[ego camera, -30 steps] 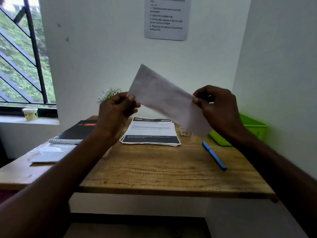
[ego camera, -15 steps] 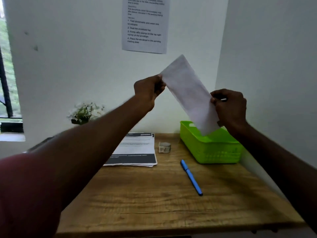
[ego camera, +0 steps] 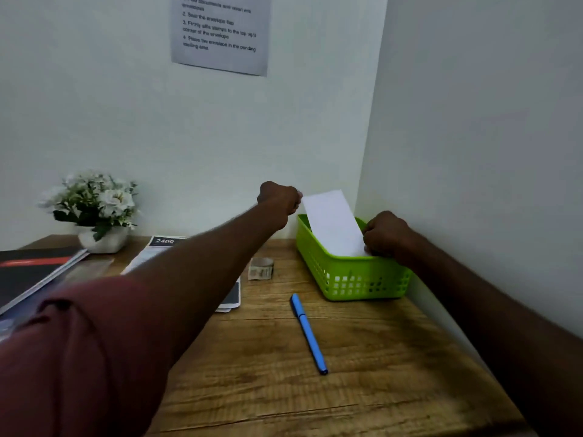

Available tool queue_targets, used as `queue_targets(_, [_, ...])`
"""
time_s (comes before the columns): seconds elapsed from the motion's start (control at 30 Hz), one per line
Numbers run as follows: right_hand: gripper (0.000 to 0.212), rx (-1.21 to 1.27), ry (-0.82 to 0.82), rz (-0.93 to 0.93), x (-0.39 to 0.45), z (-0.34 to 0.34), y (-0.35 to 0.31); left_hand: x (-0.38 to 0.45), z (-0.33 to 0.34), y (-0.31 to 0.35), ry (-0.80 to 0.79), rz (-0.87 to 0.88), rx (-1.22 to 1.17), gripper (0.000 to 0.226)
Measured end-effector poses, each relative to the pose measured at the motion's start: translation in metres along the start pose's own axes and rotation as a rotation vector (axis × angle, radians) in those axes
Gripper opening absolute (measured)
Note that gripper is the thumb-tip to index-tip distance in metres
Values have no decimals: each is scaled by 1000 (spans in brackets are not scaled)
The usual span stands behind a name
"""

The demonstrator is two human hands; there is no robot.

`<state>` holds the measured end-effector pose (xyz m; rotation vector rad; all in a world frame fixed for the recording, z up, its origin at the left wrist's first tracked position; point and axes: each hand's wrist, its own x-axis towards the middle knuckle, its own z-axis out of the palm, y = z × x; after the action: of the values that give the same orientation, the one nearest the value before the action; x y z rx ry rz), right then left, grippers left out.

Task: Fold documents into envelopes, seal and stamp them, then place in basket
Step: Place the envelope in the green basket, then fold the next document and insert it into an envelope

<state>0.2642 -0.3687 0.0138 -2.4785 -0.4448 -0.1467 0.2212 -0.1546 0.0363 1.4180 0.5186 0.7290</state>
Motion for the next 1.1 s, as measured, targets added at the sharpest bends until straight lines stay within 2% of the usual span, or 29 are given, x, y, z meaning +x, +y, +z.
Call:
queue_targets(0.07, [9,-99,-47,-15,3,3,-1,1,3,-15,-1,9,85,8])
queue_targets(0.17, [25,-221,-97,-27,6,2,-8,-7,2,-35,40,75,249,19])
queue_targets(0.3, [23,-308,-169,-20,5,-2,-15,-32,-4,-49,-42,265,382,5])
queue_targets(0.43, [11,-376,-243,-49,1,-2,-21,-44,-7,-54,-79,337,409,15])
queue_targets(0.53, [20,-295,-238,-37,0,1,-19,-47,-16,-53,-48,373,423,14])
queue_targets(0.57, [22,-262,-180,-38,-2,2,-20,-48,-22,-51,-31,402,442,13])
queue_targets(0.63, [32,-258,69,-80,-13,4,-25,-52,-37,-44,0,466,484,12])
queue_targets(0.7, [31,-199,304,-160,-29,7,-40,-57,-60,-37,16,516,524,13])
queue_targets(0.77, [25,-63,371,-258,-50,12,-64,-64,-90,-34,26,563,562,15])
queue_targets(0.93, [32,79,164,-457,-95,60,-122,-65,-178,-37,65,636,790,36])
queue_targets(1.03, [32,106,30,-505,-108,92,-151,-62,-229,-45,132,680,953,43])
queue_targets(1.1, [31,88,-52,-497,-110,115,-167,-58,-257,-54,157,657,974,49])
